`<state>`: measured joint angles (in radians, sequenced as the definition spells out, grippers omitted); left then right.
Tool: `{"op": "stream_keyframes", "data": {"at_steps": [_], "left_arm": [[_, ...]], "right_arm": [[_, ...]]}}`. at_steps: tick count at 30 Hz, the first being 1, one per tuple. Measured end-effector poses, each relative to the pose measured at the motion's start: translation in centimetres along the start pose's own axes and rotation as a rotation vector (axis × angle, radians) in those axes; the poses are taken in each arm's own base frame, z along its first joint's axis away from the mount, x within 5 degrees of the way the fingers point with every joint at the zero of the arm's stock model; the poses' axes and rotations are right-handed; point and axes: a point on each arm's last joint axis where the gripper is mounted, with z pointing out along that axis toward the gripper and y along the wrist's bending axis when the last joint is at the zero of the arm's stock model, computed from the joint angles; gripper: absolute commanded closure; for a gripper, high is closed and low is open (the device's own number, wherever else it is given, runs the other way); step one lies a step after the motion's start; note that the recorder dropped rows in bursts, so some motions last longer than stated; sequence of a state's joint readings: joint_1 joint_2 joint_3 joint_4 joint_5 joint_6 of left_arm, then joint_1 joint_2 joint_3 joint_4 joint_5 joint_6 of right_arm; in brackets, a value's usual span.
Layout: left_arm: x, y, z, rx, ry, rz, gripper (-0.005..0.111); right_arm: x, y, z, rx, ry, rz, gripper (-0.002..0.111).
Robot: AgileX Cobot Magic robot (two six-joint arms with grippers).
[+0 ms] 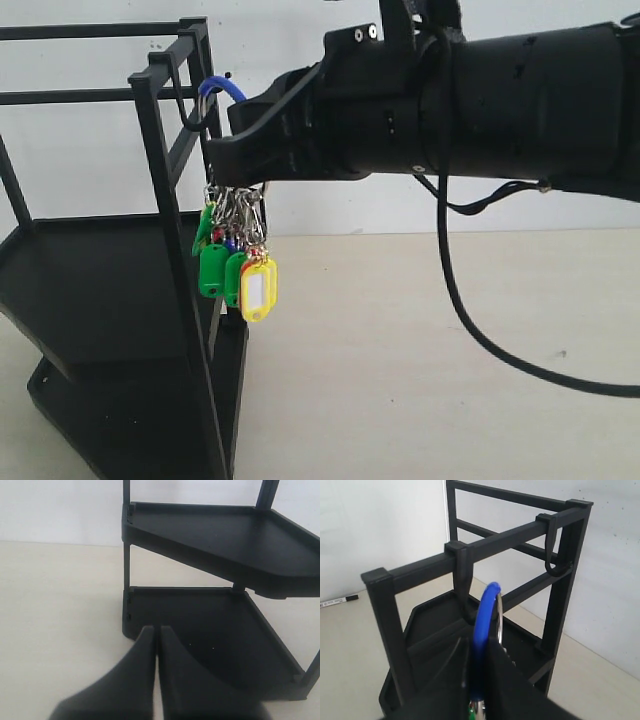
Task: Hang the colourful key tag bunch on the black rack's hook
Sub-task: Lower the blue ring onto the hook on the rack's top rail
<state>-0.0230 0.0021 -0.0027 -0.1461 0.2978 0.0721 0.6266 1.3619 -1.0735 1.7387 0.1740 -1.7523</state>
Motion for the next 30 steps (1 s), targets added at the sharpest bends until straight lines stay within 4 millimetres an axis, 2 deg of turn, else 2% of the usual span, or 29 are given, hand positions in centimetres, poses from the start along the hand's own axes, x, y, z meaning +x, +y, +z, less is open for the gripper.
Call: {"op": "stream_keyframes", "data": {"at_steps": [30], "left_arm": [[0.0,0.0,0.0,0.0,0.0,0.0,0.102]], "right_arm": [[-0.05,0.58,0.03,-0.038,-0.005,0.012,0.109]]}}
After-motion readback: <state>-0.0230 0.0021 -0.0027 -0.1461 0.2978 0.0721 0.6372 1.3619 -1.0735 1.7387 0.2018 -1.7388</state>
